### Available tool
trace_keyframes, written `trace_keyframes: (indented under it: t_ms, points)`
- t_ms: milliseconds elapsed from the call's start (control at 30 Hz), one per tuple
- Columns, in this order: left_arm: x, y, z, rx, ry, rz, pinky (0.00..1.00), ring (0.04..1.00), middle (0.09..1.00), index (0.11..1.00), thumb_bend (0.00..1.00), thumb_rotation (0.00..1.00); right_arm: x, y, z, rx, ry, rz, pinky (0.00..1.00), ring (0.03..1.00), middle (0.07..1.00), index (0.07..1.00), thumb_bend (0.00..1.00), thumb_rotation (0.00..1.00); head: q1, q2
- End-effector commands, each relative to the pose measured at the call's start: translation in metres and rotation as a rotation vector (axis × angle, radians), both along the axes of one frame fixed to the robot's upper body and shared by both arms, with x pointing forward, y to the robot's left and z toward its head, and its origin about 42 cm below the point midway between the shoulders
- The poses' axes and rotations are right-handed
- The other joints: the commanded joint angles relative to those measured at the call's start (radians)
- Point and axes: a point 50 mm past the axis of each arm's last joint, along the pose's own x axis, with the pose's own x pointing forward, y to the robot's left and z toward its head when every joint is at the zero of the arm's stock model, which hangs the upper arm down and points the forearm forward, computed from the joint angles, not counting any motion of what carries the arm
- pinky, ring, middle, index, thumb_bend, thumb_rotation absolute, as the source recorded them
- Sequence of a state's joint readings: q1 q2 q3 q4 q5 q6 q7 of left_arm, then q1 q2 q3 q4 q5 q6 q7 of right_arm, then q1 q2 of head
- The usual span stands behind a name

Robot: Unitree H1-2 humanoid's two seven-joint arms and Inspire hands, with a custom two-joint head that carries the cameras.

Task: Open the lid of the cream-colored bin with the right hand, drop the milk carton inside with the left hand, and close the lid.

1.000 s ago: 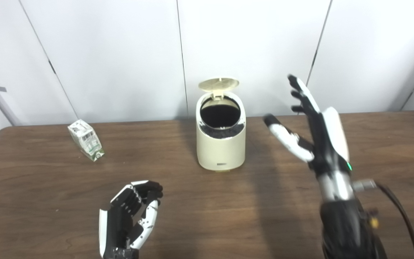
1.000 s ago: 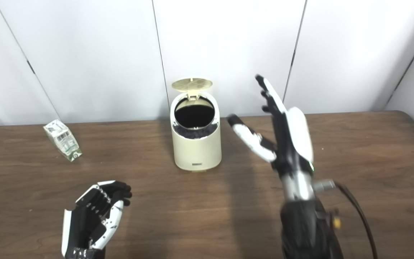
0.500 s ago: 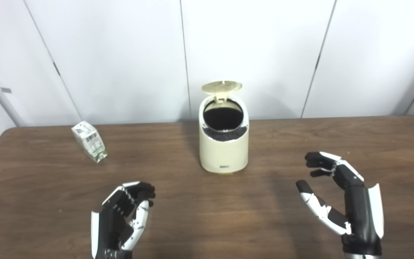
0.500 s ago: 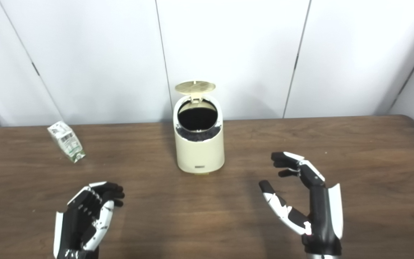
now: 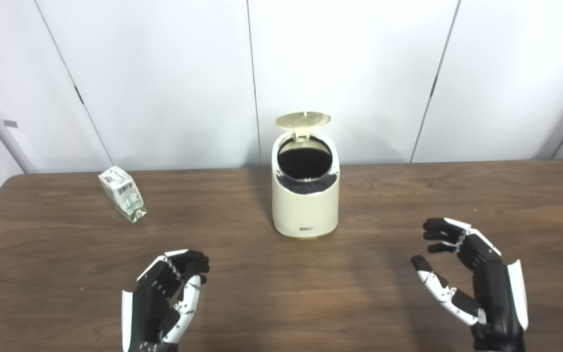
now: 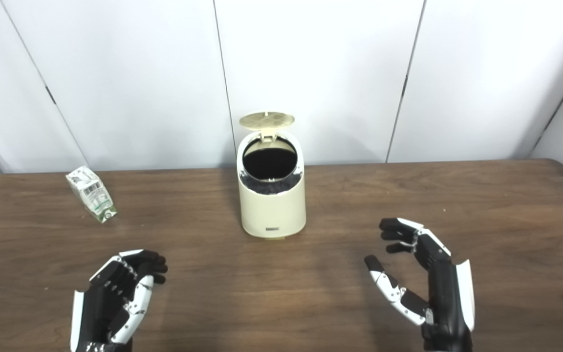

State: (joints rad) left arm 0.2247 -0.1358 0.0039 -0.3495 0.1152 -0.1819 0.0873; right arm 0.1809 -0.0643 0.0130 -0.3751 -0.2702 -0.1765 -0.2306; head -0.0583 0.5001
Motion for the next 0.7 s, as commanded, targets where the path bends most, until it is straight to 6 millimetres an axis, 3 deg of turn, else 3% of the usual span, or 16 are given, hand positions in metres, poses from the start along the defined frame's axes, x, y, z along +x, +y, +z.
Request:
trace_keyframes:
  t_ms: [0,67,233,367,500,600,633,667]
  points:
    - [-0.006,0.006,0.002,0.037,-0.036,-0.006,0.49,0.559,0.576,0.57,0.21,0.21,-0.013,0.002,-0.005,0.014,0.028,-0.008,0.53,0.632,0.656,0.639,0.26,0.06,0.004,0.003]
    - [-0.007,0.006,0.002,0.037,-0.036,-0.009,0.49,0.555,0.573,0.569,0.21,0.18,-0.012,0.001,-0.005,0.019,0.04,-0.006,0.54,0.638,0.662,0.642,0.25,0.11,0.006,0.002]
    - [-0.007,0.007,0.002,0.04,-0.027,-0.008,0.49,0.551,0.568,0.563,0.21,0.13,-0.012,0.0,-0.004,0.038,0.042,0.002,0.54,0.64,0.668,0.645,0.24,0.02,0.022,-0.001]
    - [-0.011,0.009,0.013,-0.005,-0.031,0.005,0.49,0.564,0.583,0.569,0.26,0.16,-0.016,-0.001,-0.005,0.06,0.042,0.004,0.54,0.642,0.669,0.648,0.23,0.0,0.027,0.0]
    - [-0.013,0.035,0.063,-0.054,-0.159,0.031,0.46,0.548,0.582,0.572,0.32,0.16,-0.018,-0.01,-0.006,0.069,0.04,-0.002,0.54,0.639,0.664,0.645,0.23,0.03,0.077,0.001]
    - [-0.007,0.063,0.093,0.028,-0.236,0.06,0.47,0.557,0.591,0.591,0.39,0.17,-0.02,-0.018,-0.007,0.087,0.057,-0.014,0.55,0.646,0.667,0.65,0.24,0.08,0.171,0.001]
    - [-0.002,0.076,0.103,0.067,-0.246,0.063,0.52,0.612,0.645,0.656,0.47,0.19,-0.021,-0.021,-0.006,0.096,0.06,-0.019,0.58,0.669,0.683,0.662,0.25,0.16,0.211,0.001]
    - [0.002,0.083,0.11,0.091,-0.251,0.064,0.56,0.655,0.682,0.701,0.55,0.19,-0.022,-0.024,-0.006,0.101,0.061,-0.021,0.6,0.683,0.694,0.671,0.25,0.18,0.221,0.0]
